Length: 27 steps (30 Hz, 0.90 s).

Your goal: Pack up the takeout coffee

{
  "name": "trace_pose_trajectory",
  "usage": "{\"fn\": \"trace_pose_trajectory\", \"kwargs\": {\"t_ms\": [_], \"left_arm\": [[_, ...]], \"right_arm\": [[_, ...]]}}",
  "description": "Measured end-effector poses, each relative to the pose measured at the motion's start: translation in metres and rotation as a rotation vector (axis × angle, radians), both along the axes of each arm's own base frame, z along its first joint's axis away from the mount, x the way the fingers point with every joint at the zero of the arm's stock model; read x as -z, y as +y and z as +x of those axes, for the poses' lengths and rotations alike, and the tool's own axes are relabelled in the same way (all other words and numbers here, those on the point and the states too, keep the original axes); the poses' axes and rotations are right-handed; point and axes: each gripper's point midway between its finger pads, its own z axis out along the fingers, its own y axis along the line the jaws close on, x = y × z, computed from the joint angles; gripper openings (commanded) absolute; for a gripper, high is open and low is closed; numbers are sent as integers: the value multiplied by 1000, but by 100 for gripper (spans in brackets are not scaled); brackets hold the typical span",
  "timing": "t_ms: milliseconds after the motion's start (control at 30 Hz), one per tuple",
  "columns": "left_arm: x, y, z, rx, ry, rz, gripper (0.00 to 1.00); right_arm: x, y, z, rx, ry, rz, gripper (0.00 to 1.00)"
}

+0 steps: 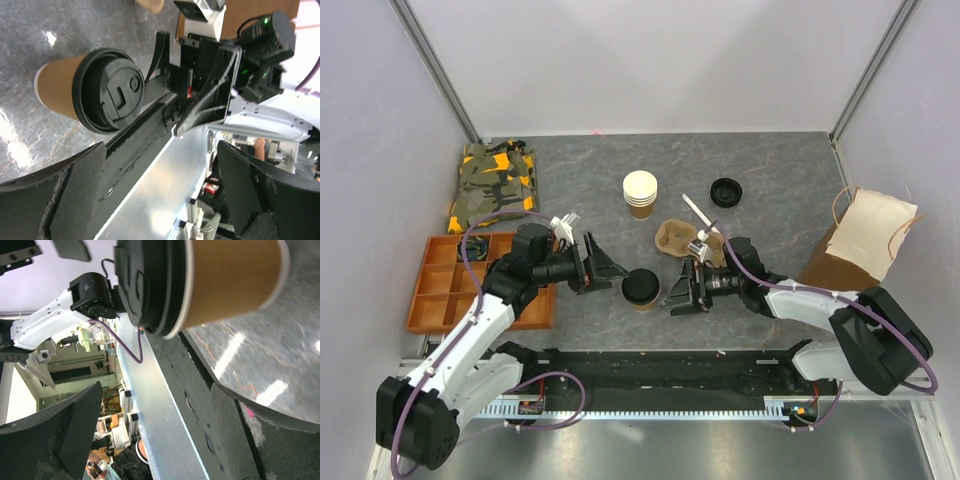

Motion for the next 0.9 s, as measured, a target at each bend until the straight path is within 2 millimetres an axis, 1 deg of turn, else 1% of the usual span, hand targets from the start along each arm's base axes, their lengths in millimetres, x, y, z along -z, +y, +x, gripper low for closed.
{"fn": "trace_pose_trajectory", "kwargs": {"t_ms": [100, 300, 433, 567, 767, 900], "left_arm": [[4, 3, 6, -30, 19, -10, 100], [8, 8, 18, -75, 42, -22, 100], [6, 11, 22, -88, 33, -37, 100], [8, 15, 25, -103, 33, -40, 99], [9, 17, 27, -115, 36, -46, 99], [10, 18, 29, -123, 32, -50, 98]], "right_arm": [[0, 9, 1, -23, -22, 33, 97], [14, 27, 1, -78, -18, 31, 98], [8, 36, 7, -93, -62, 53, 98], [3, 42, 15, -82, -109, 69, 98], [13, 45, 19, -70, -102, 50, 98], [12, 48, 25, -62, -116, 52, 98]]}}
